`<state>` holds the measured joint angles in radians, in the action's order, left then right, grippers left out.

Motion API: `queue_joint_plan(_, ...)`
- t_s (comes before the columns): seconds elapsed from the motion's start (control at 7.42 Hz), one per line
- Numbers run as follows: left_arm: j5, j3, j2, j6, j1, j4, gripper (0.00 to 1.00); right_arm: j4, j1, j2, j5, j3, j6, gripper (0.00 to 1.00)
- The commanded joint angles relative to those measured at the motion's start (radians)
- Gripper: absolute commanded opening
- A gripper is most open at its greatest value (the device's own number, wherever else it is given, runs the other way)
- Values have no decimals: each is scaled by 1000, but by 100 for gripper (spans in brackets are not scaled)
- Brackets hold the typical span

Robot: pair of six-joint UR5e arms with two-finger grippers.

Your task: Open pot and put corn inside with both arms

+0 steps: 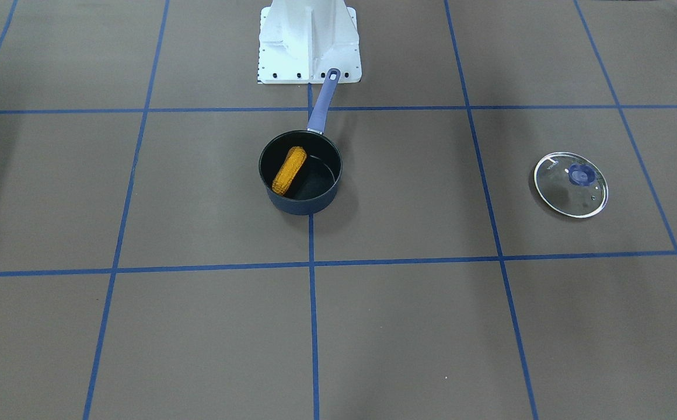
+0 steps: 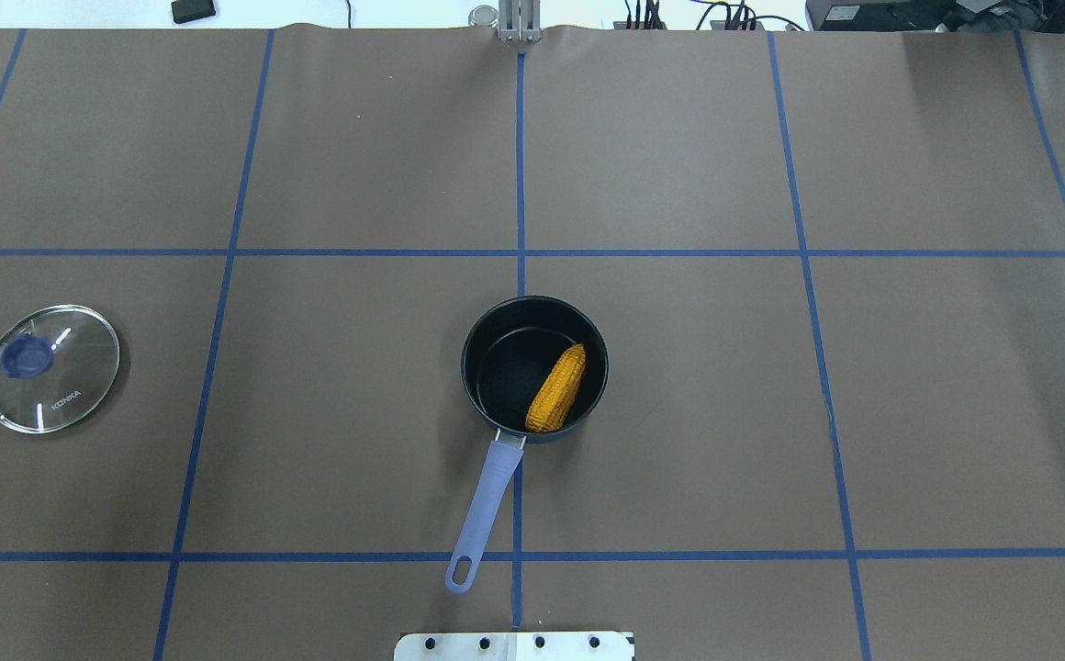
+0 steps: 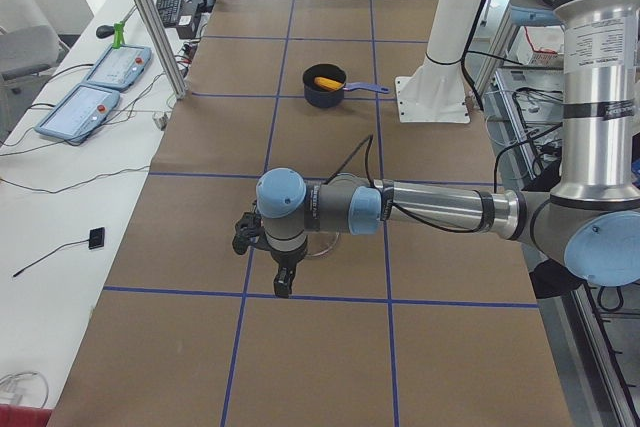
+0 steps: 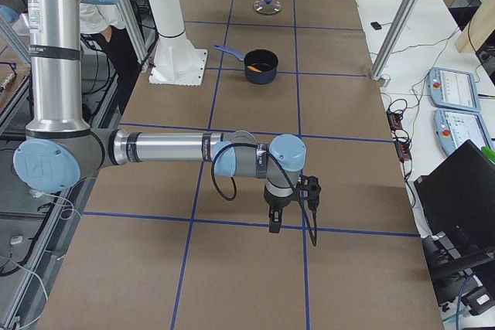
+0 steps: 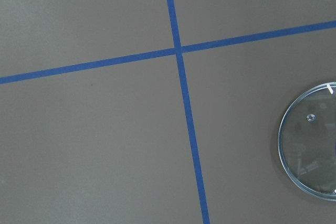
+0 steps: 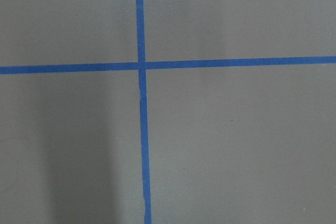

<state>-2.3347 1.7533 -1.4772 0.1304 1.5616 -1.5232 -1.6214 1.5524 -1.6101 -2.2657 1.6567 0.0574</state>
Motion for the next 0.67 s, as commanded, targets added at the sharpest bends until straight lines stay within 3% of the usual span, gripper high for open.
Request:
queue_joint_plan(0.0, 0, 0, 0, 0, 0, 0, 99, 0, 0, -1, 0, 2, -1, 100)
queue_joint_plan(0.54, 0, 0, 0, 0, 0, 0, 99, 0, 0, 2, -21, 3, -1, 100)
